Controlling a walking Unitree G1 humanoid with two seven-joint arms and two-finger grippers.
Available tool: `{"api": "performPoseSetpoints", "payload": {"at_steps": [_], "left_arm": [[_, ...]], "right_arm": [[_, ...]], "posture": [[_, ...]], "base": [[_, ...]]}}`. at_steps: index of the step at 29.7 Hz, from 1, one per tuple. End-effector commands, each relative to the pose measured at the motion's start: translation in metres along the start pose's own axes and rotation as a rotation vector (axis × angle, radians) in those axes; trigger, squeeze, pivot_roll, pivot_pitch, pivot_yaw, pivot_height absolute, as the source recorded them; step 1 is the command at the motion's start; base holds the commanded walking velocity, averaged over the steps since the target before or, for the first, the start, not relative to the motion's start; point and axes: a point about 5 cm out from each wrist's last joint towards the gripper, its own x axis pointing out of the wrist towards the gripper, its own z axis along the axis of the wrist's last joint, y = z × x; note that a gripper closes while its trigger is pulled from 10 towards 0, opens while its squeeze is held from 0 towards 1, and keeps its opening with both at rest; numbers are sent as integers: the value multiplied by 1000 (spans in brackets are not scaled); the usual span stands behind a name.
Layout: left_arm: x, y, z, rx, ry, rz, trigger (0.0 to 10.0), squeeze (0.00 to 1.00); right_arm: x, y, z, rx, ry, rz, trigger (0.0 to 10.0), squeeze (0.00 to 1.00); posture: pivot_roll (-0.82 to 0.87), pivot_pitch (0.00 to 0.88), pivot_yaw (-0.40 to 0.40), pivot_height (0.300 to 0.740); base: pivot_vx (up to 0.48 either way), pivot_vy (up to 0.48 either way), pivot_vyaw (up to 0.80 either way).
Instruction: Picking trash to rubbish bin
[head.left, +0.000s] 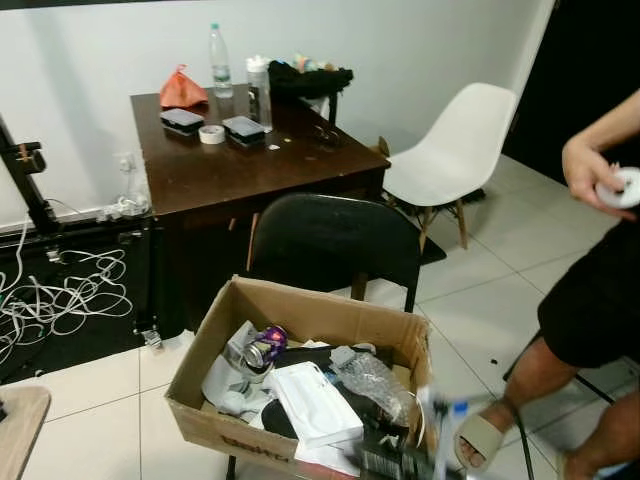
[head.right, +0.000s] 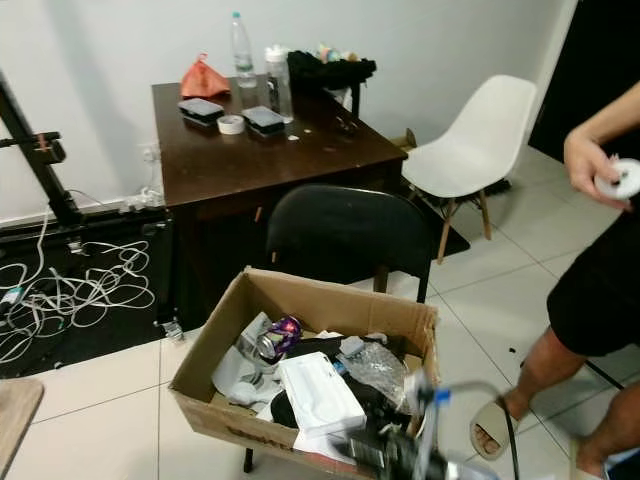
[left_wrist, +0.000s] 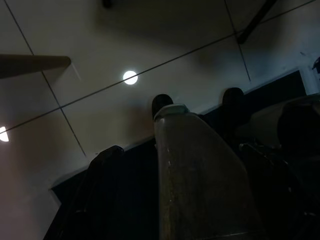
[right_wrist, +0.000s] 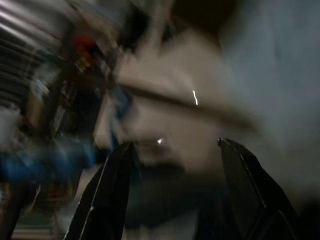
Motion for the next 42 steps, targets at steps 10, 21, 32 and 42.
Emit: {"api": "performPoseSetpoints", "payload": {"at_steps": [10,21,32,42], "left_arm": [[-2,-3,-20,8,87,-1,10000,0],[-2,-2,-17,9,82,1,10000,0],[-1,-3,-17,4,78,3,10000,0],[-1,-3,-15,-13,64,6,10000,0]], "right_arm": [[-26,-27,-49,104,107,-398,10000,0],[-43,-44,-75,127,146,-851,10000,0],[-54,-41,-104,141,241,-1037,10000,0],[-65,-38,-122,158,305,-1106,10000,0]], "posture": [[-168,127,33,740],[-162,116,21,740],[-152,100,12,740],[-149,97,12,740]], "base": [[-143,0,0],[-330,0,0],[-337,0,0],[-280,0,0]]}}
